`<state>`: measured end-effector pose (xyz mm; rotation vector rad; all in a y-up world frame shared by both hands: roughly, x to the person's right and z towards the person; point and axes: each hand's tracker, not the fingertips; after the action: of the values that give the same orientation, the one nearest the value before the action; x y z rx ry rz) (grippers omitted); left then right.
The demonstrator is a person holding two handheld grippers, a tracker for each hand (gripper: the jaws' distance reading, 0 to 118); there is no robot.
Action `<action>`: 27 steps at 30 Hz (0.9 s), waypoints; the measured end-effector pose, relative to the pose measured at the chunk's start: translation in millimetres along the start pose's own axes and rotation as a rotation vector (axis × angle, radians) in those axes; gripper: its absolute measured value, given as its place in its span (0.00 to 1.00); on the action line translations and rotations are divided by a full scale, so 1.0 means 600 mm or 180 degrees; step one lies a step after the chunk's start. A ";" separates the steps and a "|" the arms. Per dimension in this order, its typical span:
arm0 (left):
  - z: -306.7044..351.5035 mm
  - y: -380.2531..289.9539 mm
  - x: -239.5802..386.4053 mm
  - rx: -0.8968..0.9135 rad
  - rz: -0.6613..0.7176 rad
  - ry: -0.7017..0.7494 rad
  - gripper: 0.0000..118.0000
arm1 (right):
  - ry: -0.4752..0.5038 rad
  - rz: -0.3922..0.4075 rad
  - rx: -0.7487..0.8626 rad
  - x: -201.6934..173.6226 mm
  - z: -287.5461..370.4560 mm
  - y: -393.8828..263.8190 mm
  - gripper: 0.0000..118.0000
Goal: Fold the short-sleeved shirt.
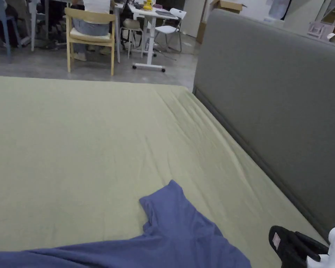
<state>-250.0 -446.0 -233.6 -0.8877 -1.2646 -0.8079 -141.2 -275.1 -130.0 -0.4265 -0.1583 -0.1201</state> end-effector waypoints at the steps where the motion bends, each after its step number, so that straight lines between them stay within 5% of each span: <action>1: -0.002 -0.005 -0.012 0.0061 0.0235 -0.0096 0.03 | 0.0013 -0.0001 -0.0029 0.000 -0.007 -0.005 0.03; 4: -0.009 -0.008 -0.050 0.0141 0.0594 -0.0332 0.07 | 0.0071 -0.0021 -0.0098 -0.007 -0.024 -0.011 0.03; 10: 0.088 -0.046 -0.101 0.0436 0.1243 -0.0378 0.56 | 0.0239 0.0010 -0.0081 -0.041 -0.034 0.009 0.03; 15: 0.352 -0.238 -0.133 0.1315 0.1998 0.0653 0.56 | 0.0442 0.0031 0.0017 -0.082 -0.029 0.024 0.03; 16: 0.403 -0.291 -0.131 0.1478 0.2254 0.0928 0.55 | 0.0487 0.0025 0.0015 -0.094 -0.027 0.022 0.03; 17: 0.448 -0.341 -0.120 0.1594 0.2468 0.1236 0.39 | 0.0552 0.0036 -0.0008 -0.105 -0.028 0.018 0.03; 18: 0.491 -0.386 -0.106 0.1635 0.2578 0.1652 0.06 | 0.0584 0.0051 -0.0028 -0.116 -0.028 0.013 0.03; 19: 0.521 -0.425 -0.087 0.1511 0.2762 0.2112 0.00 | 0.0609 0.0070 -0.0047 -0.128 -0.029 0.007 0.03; 20: 0.547 -0.464 -0.065 0.1404 0.2956 0.2552 0.00 | 0.0644 0.0082 -0.0071 -0.141 -0.030 0.001 0.03; 24: 0.597 -0.557 -0.004 0.1549 0.3515 0.2660 0.00 | 0.0778 0.0116 -0.0147 -0.180 -0.031 -0.011 0.03; 27: 0.592 -0.581 -0.010 0.1450 0.3546 0.2654 0.00 | 0.0836 0.0189 -0.0159 -0.200 -0.029 -0.007 0.03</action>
<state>-716.5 -282.6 -173.6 -0.6167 -0.0887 0.0621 -257.2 -276.7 -165.3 -0.4608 0.1160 -0.1207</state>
